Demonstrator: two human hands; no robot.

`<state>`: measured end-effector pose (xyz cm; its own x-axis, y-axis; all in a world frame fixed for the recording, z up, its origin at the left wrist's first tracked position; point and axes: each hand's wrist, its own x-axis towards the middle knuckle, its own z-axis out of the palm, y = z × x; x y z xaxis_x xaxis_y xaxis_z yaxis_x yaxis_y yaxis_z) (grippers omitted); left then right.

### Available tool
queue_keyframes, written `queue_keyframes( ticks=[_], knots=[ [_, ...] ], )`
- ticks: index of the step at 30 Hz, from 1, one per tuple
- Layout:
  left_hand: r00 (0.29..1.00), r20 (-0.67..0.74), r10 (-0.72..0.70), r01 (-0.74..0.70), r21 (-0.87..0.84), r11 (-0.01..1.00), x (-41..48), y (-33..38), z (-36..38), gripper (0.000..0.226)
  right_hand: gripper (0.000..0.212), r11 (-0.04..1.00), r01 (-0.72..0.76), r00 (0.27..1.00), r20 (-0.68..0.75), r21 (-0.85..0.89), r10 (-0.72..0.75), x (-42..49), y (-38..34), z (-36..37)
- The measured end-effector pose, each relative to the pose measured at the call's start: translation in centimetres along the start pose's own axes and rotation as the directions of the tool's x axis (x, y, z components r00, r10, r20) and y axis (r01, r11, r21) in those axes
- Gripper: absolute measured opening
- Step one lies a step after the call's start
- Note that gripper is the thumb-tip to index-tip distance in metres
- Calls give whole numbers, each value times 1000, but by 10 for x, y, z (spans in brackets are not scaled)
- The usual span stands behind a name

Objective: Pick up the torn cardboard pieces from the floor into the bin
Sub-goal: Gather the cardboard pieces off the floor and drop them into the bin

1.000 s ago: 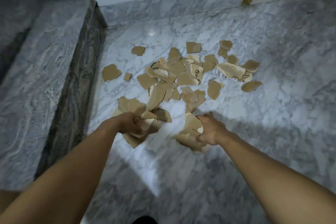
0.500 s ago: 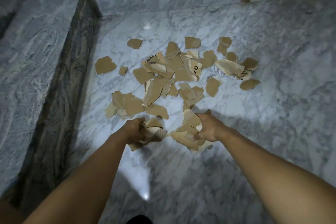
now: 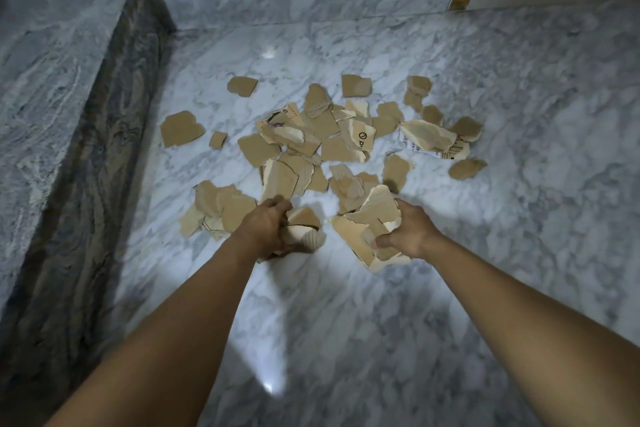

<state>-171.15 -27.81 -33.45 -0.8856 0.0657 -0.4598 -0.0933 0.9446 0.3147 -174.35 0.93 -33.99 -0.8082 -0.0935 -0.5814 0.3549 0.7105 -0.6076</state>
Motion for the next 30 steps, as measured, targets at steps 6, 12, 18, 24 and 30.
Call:
queue_keyframes(
  ticks=[6, 12, 18, 24, 30],
  knots=[
    [994, 12, -110, 110, -16, 994, 8, -3, 2, 74, 83, 999, -35, 999, 38, 25, 34, 10, -1, 3],
    [993, 23, -119, 121, -72, 990, 12, -7, 1, 75, 74, 998, 1, 999, 46, 61, -4, 15, 2, 6],
    [995, 27, -97, 99, -69, 993, 3, -2, 3, 69, 65, 996, 59, 997, 45, 71, -62, 11, 4, 12],
    [988, 105, -111, 148, -467, 872, -17, -5, -7, 78, 68, 992, 127, 984, 126, 4, -126, 0, -7, 5],
    [961, 6, -276, 218, -629, 746, -4, -33, -58, 74, 67, 955, 159, 986, 0, 249, -164, 26, -54, -24]
  ],
)
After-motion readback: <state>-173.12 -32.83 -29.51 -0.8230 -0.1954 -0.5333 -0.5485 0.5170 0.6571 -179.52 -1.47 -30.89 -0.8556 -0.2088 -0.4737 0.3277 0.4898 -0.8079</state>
